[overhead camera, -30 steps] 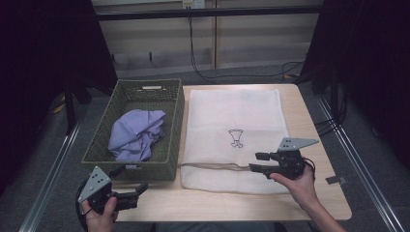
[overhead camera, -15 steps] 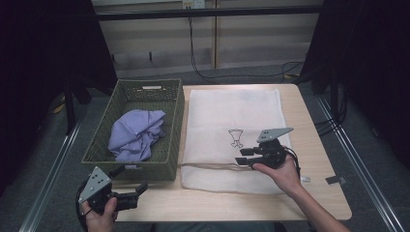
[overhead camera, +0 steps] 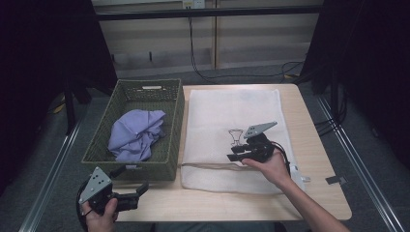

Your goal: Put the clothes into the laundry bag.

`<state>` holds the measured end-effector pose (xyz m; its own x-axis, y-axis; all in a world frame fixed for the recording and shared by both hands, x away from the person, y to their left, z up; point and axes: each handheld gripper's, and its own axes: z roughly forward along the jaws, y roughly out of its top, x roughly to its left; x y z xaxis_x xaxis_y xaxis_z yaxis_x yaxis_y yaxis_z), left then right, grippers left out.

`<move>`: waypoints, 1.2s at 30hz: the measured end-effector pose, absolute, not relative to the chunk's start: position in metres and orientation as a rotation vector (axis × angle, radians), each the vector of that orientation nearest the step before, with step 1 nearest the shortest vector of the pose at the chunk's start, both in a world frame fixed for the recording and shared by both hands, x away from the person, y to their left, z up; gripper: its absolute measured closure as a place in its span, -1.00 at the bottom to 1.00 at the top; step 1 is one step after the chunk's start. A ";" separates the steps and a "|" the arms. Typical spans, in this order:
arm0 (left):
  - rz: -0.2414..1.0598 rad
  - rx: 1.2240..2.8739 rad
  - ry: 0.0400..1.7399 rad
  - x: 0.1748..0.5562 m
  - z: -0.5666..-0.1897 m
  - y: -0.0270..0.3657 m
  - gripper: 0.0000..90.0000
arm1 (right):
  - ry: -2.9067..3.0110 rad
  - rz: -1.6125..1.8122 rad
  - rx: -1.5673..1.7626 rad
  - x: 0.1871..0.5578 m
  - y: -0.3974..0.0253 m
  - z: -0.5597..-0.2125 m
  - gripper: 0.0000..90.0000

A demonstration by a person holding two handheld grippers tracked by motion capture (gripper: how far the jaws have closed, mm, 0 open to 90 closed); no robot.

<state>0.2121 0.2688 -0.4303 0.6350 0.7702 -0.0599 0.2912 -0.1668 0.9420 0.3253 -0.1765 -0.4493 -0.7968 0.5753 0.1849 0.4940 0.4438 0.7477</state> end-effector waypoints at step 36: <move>0.525 1.755 0.855 0.215 -0.431 0.268 -0.95 | 2.597 1.115 0.936 0.319 -0.178 -0.502 0.78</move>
